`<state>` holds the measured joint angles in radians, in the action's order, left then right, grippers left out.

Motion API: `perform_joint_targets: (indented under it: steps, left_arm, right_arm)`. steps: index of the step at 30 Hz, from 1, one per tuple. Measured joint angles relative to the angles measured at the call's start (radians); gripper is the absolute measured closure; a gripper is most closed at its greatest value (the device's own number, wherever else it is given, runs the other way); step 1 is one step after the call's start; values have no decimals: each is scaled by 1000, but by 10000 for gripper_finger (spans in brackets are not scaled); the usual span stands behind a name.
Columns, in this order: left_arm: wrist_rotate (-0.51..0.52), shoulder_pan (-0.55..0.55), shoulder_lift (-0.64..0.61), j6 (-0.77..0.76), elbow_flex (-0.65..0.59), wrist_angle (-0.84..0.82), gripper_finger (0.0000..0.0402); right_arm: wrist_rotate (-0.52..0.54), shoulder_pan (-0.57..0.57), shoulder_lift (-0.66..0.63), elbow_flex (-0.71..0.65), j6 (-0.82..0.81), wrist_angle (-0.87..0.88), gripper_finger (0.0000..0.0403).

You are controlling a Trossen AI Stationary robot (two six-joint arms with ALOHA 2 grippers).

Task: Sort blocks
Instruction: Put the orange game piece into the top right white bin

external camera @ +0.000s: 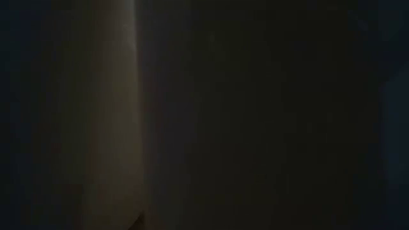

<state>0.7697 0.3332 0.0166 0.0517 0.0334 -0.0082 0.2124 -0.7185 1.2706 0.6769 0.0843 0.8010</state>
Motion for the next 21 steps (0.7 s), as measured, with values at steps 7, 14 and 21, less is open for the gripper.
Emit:
perform_joint_targets:
  steps: [7,14,21]
  left_arm:
    - [0,0,0,0,0,0,215]
    - [0,0,0,0,0,0,215]
    - [0,0,0,0,0,0,215]
  right_arm:
    - [-118,-99,12,-1,28,-34,182]
    - [-120,-135,19,-1,25,-7,182]
    - [-155,-134,91,-1,10,0,182]
